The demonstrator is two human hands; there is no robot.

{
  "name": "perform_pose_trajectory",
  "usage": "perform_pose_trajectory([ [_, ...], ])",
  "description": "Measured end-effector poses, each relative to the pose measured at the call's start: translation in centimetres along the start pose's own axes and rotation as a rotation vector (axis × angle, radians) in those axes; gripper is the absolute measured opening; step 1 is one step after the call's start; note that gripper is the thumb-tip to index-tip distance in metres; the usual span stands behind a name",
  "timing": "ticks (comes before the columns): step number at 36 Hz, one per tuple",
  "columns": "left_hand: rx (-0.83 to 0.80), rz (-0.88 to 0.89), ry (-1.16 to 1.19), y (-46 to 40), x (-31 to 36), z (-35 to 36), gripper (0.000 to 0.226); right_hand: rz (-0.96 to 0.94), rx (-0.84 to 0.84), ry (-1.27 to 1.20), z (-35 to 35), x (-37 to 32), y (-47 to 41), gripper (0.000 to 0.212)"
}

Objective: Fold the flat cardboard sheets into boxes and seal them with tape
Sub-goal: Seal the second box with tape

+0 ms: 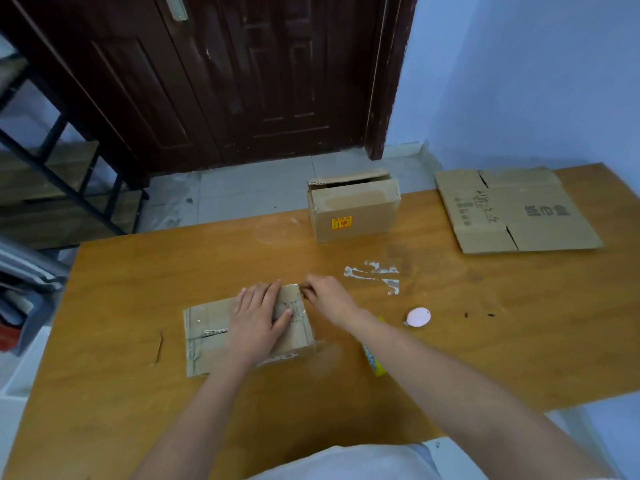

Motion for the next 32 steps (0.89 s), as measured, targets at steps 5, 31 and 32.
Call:
perform_pose_trajectory([
  [5, -0.012, -0.004, -0.005, 0.0, 0.1, 0.1, 0.069, 0.02, 0.03, -0.08, 0.6, 0.2, 0.8, 0.023],
  [31, -0.028, -0.032, -0.009, -0.2, -0.1, 0.3, 0.083, 0.112, -0.345, -0.517, 1.9, -0.4, 5.0, 0.04],
  [32, -0.037, -0.034, -0.014, -0.2, -0.1, 0.3, 0.085, 0.115, -0.338, -0.48, 1.4, 0.1, 5.5, 0.038],
])
Point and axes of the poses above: each hand's wrist, its own y-axis away from the middle knuckle, its own z-axis out of the palm, x = y × z, the point moved 8 cm from there along -y, towards the middle knuckle, and after that the axes turned 13 degrees about -x, right-handed, at the moved point
